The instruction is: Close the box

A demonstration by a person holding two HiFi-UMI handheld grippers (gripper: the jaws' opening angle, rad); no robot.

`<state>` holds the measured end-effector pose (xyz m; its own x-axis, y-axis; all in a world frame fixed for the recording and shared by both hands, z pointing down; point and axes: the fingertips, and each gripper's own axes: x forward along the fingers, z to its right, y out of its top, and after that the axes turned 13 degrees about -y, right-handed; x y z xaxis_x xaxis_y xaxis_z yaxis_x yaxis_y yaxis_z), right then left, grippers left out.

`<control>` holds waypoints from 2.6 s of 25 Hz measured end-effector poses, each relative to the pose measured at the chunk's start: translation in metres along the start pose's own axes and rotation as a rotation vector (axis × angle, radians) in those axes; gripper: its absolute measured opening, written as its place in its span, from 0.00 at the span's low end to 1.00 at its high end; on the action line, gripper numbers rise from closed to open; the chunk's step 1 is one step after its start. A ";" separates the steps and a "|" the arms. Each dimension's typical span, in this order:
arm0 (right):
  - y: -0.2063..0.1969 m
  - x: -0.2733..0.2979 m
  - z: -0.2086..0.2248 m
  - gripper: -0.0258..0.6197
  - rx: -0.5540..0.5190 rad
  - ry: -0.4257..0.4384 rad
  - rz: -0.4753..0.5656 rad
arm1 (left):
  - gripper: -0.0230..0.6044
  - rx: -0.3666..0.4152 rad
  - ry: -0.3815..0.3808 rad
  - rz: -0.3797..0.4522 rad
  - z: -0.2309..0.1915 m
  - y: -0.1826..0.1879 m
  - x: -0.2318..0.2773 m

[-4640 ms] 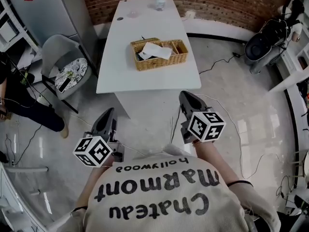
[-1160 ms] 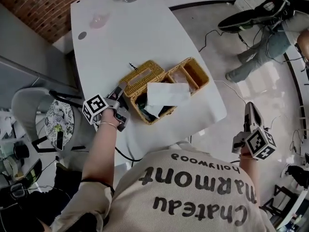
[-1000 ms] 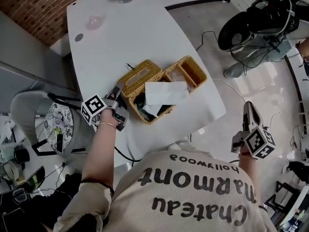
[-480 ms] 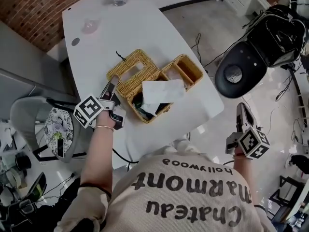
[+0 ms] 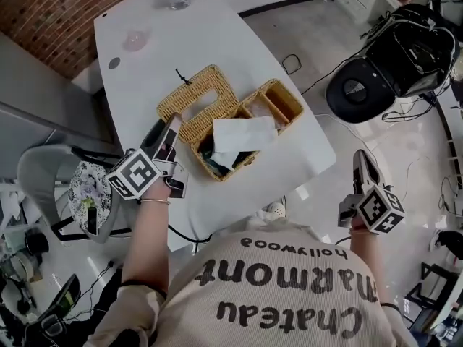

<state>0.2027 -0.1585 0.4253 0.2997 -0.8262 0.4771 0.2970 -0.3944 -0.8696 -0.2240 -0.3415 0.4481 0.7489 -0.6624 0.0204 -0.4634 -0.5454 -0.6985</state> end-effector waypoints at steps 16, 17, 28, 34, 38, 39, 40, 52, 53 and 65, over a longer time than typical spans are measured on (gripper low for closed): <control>0.025 0.010 0.024 0.04 0.034 0.119 -0.004 | 0.33 0.280 -0.021 -0.136 0.073 -0.028 -0.016; 0.026 0.012 0.024 0.04 0.039 0.129 -0.006 | 0.33 0.279 -0.014 -0.137 0.076 -0.031 -0.017; 0.038 0.022 0.030 0.04 0.038 0.217 -0.011 | 0.37 0.370 0.100 -0.215 0.092 -0.064 -0.031; 0.040 0.021 0.031 0.04 0.033 0.247 -0.019 | 0.38 0.431 0.180 -0.201 0.092 -0.069 -0.039; 0.039 0.019 0.035 0.04 0.039 0.261 -0.026 | 0.39 0.413 0.240 -0.190 0.092 -0.079 -0.048; 0.038 0.019 0.036 0.04 0.040 0.263 -0.029 | 0.39 0.406 0.249 -0.193 0.091 -0.083 -0.049; 0.037 0.019 0.036 0.04 0.041 0.264 -0.032 | 0.39 0.401 0.256 -0.198 0.091 -0.086 -0.051; 0.030 0.010 0.057 0.04 0.070 0.260 -0.035 | 0.38 0.342 0.287 -0.297 0.087 -0.127 -0.058; 0.030 0.008 0.059 0.04 0.072 0.259 -0.034 | 0.38 0.336 0.285 -0.311 0.087 -0.131 -0.058; 0.020 -0.001 0.089 0.04 0.103 0.238 -0.036 | 0.37 0.319 0.297 -0.440 0.087 -0.168 -0.066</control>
<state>0.2889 -0.1300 0.4189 0.0690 -0.8886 0.4534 0.3978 -0.3923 -0.8294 -0.1543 -0.1614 0.5021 0.6525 -0.5501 0.5211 0.0578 -0.6496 -0.7581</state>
